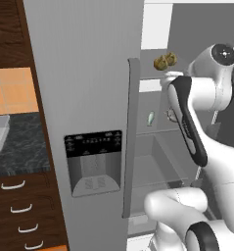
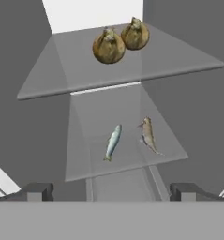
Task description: Place one onion and one fish in each tupperware on the nearby counter, to pack two identical lunches.
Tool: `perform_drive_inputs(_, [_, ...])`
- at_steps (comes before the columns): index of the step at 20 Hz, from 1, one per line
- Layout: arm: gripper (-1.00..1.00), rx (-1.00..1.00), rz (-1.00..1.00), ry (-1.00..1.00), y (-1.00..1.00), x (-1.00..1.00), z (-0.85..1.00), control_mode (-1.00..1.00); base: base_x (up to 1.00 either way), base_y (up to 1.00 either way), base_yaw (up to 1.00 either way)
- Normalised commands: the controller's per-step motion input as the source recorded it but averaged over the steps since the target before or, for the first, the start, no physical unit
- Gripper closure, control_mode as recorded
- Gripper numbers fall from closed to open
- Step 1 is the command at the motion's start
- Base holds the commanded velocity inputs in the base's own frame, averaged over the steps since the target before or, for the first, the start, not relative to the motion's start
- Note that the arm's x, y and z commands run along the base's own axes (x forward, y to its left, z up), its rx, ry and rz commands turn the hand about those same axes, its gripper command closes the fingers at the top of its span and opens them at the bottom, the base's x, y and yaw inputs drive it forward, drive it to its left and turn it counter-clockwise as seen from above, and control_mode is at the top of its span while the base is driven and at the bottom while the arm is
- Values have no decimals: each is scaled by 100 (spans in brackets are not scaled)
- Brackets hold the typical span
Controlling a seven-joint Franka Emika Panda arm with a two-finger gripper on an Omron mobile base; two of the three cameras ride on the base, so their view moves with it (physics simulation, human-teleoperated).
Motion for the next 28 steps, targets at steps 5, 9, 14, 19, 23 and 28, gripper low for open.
perform_drive_inputs(5, [-100,0,0,0,-20,46,46,-100,0,0,0])
perform_drive_inputs(9, [-100,0,0,3,-13,67,4,-100,0,0,0])
perform_drive_inputs(14, [-100,4,1,2,-16,87,-8,-100,0,0,0])
perform_drive_inputs(19, [-100,2,5,2,-12,90,-20,-100,0,0,0])
perform_drive_inputs(23, [-100,1,7,7,0,92,-30,-100,0,0,0])
perform_drive_inputs(28, [-100,0,1,0,-7,75,-2,-100,0,0,0])
